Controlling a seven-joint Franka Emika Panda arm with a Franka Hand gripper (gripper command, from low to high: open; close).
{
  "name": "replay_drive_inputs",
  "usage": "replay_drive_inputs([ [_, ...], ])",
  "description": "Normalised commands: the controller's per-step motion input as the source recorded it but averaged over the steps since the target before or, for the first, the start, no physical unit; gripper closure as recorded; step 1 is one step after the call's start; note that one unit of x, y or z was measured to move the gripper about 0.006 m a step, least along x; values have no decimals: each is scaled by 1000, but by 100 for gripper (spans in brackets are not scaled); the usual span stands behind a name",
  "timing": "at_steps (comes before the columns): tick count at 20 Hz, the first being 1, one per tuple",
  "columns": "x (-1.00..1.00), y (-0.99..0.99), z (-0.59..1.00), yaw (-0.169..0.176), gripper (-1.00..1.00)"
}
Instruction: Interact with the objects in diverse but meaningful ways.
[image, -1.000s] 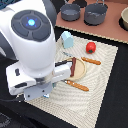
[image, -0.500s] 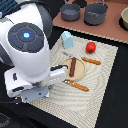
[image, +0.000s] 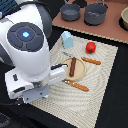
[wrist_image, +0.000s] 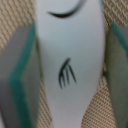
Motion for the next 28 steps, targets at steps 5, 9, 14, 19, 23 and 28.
replay_drive_inputs([
  [5,645,-266,1000,-70,100],
  [9,859,-358,985,-76,100],
  [14,902,-233,762,-50,100],
  [19,941,-145,321,-60,100],
  [23,994,-135,1,-62,100],
  [28,967,-27,-85,-52,100],
])
